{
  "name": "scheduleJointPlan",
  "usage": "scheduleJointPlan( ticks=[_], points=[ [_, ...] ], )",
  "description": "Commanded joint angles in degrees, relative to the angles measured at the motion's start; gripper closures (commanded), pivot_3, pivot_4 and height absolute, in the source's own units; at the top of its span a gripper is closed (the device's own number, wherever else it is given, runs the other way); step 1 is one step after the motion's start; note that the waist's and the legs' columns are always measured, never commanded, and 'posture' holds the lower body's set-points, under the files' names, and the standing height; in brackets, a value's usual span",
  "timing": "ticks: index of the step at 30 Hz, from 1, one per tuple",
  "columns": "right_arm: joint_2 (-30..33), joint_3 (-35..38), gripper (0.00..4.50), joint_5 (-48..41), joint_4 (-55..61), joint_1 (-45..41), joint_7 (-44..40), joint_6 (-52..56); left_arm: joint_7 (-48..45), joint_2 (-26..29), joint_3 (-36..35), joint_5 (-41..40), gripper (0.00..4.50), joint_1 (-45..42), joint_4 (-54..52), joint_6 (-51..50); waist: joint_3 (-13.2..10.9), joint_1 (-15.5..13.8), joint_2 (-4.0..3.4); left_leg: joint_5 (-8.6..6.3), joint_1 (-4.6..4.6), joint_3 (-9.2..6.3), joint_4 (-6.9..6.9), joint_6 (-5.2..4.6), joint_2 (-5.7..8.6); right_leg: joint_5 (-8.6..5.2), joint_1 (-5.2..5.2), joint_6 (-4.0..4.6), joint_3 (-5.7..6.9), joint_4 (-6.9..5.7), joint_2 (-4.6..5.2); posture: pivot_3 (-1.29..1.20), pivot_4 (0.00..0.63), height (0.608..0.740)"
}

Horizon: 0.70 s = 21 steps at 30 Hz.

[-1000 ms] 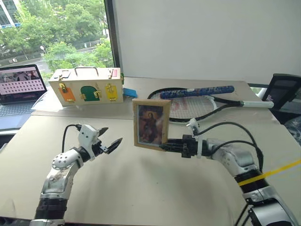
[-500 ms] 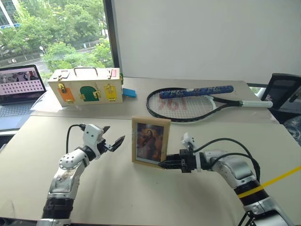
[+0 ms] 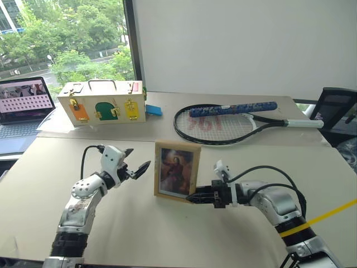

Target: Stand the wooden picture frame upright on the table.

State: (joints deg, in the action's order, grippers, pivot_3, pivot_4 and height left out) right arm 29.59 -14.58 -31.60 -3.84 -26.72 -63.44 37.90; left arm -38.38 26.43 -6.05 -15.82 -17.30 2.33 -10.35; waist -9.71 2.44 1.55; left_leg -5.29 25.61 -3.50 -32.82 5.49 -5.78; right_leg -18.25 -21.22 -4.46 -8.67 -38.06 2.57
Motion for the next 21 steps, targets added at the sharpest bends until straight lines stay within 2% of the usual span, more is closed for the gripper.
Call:
scheduleJointPlan(
  ticks=[1,2,3,4,10,14,18,21],
  points=[
    [0.1,0.5,3.32,1.3,-0.5,0.2,1.1,2.2,-0.6,0.6,0.1,0.0,0.00,-0.9,-0.1,0.2,0.0,0.0,0.00,0.00,0.00,0.00,0.00,0.00,0.00,0.00,0.00,0.00,0.00,0.00,0.00,0.00,0.150,0.740],
    [0.2,0.5,3.32,1.6,-0.9,0.0,1.5,2.2,-0.7,0.6,0.2,0.0,0.00,-0.9,0.0,0.2,0.0,0.0,0.00,0.00,0.00,0.00,0.00,0.00,0.00,0.00,0.00,-0.01,0.00,0.00,0.00,0.00,0.150,0.740],
    [0.3,0.6,2.31,2.0,-1.3,-0.1,1.7,2.1,-0.8,0.6,0.3,0.0,0.00,-0.9,0.0,0.3,0.0,0.0,0.00,0.00,0.00,0.00,0.00,0.00,0.00,-0.01,0.00,-0.02,0.00,0.00,0.00,0.00,0.150,0.740],
    [0.4,0.8,2.12,2.0,-1.5,-0.1,1.8,2.2,-0.9,0.7,0.4,0.0,0.00,-0.9,0.1,0.3,0.0,0.0,0.00,0.00,0.00,0.00,0.00,0.00,0.00,-0.01,0.00,-0.03,0.00,0.00,0.00,0.00,0.150,0.740],
    [2.4,4.2,0.10,0.7,0.2,1.4,1.2,3.5,-1.6,1.1,0.3,-0.1,0.00,-1.1,0.6,0.4,0.0,-0.1,0.01,0.00,-0.01,0.00,-0.01,0.00,0.00,-0.06,0.01,-0.11,0.00,0.01,0.00,0.00,0.150,0.740],
    [4.8,7.1,0.04,-0.1,1.4,3.5,-0.1,2.5,-2.0,1.7,-0.5,-0.6,0.00,-1.1,0.8,0.3,0.0,-0.7,0.01,0.01,0.01,0.00,-0.04,0.01,0.01,-0.15,0.03,-0.27,0.00,0.04,0.01,0.00,0.150,0.740],
    [9.8,13.0,0.04,-1.4,1.6,7.0,-2.5,0.7,-2.5,2.8,-3.4,-2.8,0.00,0.2,0.3,-0.3,0.0,-1.0,0.01,0.00,0.03,0.01,0.01,0.02,0.01,-0.15,0.00,-0.27,0.00,0.08,0.01,0.00,0.150,0.740],
    [10.9,16.7,0.04,0.8,1.8,9.9,-1.7,-7.0,-3.3,4.3,-4.4,-4.7,0.00,2.8,-1.9,-4.2,0.0,-1.0,0.01,0.00,0.04,0.01,0.02,0.01,0.01,-0.16,-0.02,-0.26,-0.01,0.09,0.01,0.00,0.150,0.740]
  ],
)
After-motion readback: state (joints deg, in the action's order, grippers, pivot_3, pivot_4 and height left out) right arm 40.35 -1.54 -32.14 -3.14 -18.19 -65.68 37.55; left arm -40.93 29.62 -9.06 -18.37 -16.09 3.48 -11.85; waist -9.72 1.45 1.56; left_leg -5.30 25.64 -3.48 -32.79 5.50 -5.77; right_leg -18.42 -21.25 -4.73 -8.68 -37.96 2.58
